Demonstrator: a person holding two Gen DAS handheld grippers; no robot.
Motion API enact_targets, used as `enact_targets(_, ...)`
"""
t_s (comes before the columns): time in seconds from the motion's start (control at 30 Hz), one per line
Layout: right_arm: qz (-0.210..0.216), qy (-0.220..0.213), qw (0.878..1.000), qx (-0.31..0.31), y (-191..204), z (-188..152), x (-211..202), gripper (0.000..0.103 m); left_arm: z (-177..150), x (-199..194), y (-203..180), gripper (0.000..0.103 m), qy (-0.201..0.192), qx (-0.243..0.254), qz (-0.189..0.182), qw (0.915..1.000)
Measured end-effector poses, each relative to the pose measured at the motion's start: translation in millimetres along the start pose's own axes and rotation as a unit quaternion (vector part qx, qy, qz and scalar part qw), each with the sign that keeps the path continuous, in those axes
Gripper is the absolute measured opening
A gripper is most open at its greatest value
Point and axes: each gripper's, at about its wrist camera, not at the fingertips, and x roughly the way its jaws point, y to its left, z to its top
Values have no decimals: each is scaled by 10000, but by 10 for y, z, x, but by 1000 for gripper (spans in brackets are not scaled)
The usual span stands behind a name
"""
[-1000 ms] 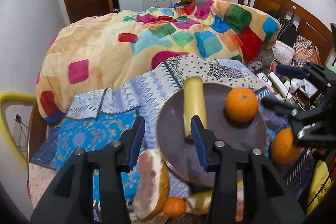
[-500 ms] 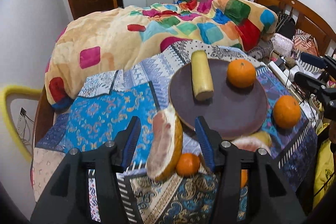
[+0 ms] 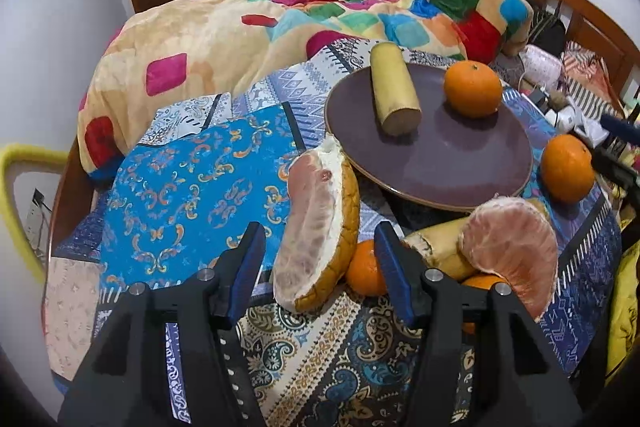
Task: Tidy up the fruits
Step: 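Grasp the bread-like roll with the left gripper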
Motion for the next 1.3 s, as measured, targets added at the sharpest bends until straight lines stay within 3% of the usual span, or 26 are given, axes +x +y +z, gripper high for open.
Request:
enact_targets(0.37, -6, 189, 9998, 67, -29, -194, 91, 80, 124, 238, 164, 57, 246, -352, -279, 9987)
enact_targets(0.47, -7, 188, 9998, 65, -20, -199, 110, 80, 156, 305, 236, 48, 313, -568, -475, 9968)
enact_targets(0.53, 14, 188, 9998, 57, -16, -207, 124, 80, 170, 326, 255, 48, 313, -632, -522, 9961)
enact_targets(0.8, 109, 255, 9996, 111, 7, -243, 224, 79, 180, 357, 239, 47, 211, -538, -418, 9975)
enact_targets(0.87, 137, 278, 9994, 126, 4, -250, 248, 72, 174, 348, 224, 46, 177, -534, -371, 9977)
enact_targets(0.93, 36, 267, 9996, 101, 7, -255, 258, 66, 156, 301, 216, 42, 95, -500, -305, 9982)
enact_targets(1.0, 59, 259, 9996, 86, 2, -250, 256, 66, 161, 214, 185, 31, -53, -410, -220, 9989)
enact_targets(1.07, 66, 262, 9996, 65, 8, -248, 251, 65, 163, 143, 152, 28, -118, -316, -137, 9993)
enact_targets(1.3, 127, 224, 9996, 123, -7, -255, 227, 64, 170, 42, 182, 22, -138, -339, -101, 9993)
